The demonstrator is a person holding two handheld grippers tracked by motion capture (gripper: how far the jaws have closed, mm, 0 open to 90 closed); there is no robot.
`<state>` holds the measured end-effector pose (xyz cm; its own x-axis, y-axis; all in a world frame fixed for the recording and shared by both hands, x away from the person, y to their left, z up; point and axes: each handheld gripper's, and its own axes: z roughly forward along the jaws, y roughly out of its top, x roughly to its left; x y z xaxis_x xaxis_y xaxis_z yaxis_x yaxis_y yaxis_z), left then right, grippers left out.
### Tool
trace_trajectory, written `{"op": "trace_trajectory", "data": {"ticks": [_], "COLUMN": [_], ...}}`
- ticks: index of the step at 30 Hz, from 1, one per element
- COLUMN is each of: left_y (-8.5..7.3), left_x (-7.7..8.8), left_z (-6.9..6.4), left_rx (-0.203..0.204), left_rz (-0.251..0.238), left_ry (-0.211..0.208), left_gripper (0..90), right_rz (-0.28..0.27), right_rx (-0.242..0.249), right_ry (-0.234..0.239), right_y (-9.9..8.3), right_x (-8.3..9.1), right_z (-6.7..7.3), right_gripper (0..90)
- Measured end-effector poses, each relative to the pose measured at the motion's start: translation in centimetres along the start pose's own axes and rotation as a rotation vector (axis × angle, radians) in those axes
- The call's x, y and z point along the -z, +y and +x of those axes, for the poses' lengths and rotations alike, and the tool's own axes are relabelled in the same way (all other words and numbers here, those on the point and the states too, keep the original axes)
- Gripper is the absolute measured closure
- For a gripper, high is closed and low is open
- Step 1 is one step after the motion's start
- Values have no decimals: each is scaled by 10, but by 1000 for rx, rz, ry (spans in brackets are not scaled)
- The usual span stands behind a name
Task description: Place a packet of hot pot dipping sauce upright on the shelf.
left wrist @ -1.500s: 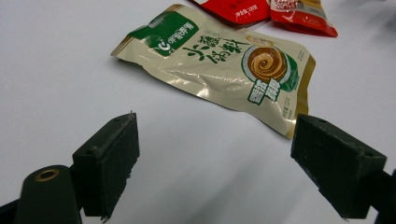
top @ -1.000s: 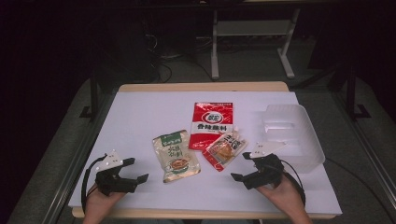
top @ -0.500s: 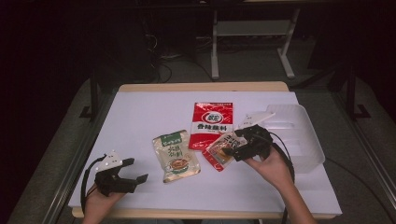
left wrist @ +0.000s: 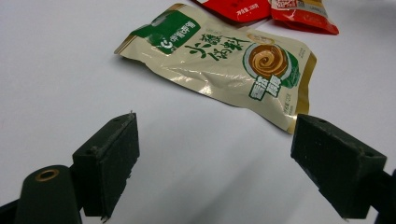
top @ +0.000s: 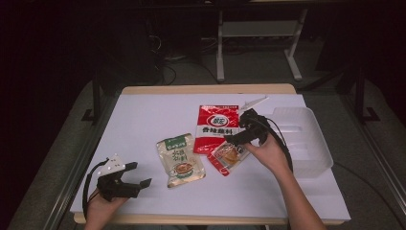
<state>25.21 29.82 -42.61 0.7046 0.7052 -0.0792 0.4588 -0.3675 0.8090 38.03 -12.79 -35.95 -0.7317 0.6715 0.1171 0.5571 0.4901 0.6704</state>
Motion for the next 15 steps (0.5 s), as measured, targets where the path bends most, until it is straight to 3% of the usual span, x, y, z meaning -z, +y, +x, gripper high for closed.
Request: {"op": "trace_trajectory", "data": {"ticks": [15], "left_y": [0], "left_x": [0], "left_z": [-1], "left_rx": [-5], "left_rz": [7], "left_ry": [0], "left_gripper": [153], "right_rz": [100], "right_rx": [-96], "right_ry": [-47], "right_y": [-2], "right_x": [-28], "right_z": [-28], "right_gripper": [214]}}
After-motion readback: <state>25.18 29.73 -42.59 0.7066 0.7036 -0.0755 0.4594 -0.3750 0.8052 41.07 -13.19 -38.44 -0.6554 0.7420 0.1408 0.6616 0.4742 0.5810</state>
